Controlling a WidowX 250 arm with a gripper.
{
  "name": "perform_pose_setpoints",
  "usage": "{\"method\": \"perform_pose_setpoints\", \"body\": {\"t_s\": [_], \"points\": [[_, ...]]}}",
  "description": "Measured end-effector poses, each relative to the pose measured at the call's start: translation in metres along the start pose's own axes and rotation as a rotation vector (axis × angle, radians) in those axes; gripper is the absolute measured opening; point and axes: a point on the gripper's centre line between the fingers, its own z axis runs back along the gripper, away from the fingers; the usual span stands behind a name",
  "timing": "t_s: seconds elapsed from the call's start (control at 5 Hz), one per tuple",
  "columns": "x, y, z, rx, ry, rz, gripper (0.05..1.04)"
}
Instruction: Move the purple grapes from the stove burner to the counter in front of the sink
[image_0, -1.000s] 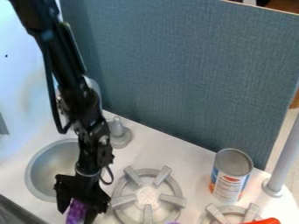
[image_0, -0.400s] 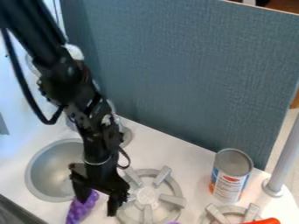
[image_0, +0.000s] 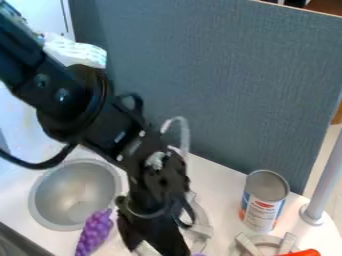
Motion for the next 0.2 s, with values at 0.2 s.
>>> {"method": "perform_pose_setpoints", "body": {"t_s": [0.2], "points": [[-0.0099,-0.0142,0.0039,0.01,0.042,-0.042,1.005]]}}
